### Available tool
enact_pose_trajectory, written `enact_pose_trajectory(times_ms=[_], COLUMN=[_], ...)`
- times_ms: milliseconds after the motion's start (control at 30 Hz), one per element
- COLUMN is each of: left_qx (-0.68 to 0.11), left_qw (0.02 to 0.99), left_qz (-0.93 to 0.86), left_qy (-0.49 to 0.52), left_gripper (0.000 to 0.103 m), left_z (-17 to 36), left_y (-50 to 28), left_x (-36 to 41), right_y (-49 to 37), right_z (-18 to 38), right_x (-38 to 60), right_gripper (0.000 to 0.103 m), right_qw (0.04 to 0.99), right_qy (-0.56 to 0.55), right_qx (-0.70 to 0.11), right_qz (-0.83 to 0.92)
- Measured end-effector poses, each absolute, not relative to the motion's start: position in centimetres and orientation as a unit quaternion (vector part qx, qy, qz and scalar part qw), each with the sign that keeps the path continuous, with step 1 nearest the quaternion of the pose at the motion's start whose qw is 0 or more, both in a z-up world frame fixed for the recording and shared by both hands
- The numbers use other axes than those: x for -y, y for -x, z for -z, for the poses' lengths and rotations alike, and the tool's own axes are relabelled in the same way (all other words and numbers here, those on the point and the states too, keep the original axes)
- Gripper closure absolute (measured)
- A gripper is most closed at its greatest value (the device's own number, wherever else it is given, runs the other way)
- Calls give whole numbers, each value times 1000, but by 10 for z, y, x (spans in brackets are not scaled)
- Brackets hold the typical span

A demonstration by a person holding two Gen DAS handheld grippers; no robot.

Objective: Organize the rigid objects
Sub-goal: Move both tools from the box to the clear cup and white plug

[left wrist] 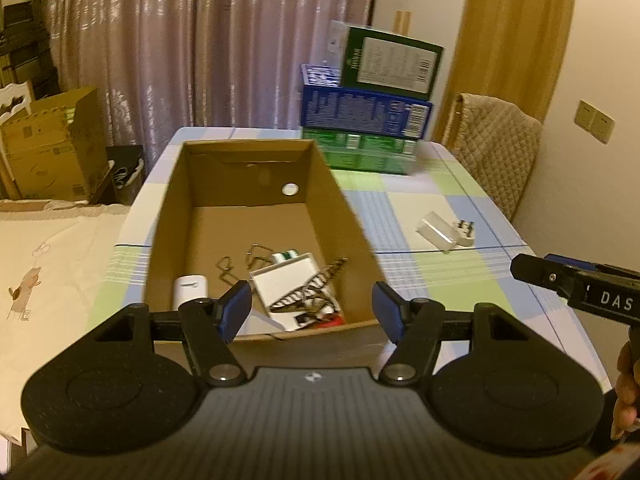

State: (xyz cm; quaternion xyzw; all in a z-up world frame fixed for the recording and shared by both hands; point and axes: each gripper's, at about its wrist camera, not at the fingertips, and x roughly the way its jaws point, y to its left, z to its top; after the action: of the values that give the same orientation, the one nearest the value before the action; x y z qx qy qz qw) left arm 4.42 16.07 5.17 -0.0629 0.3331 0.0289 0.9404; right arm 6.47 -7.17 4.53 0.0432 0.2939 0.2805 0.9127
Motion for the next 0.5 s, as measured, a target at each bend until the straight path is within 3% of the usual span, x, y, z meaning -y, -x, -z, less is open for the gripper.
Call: enact_pose_trajectory(times_ms=[500], left_qx=[-320], left_qw=[945], left_qz=[38], left_qy=[47], left_gripper=[34], left_z=[-47], left_y=[-70], left_x=[-74], right_y=[-81], right_z=[-40], right_x=[169], right_gripper=[35], right_qw=[933], right_qy=[-65], right_qx=[-297], right_qz=[-191])
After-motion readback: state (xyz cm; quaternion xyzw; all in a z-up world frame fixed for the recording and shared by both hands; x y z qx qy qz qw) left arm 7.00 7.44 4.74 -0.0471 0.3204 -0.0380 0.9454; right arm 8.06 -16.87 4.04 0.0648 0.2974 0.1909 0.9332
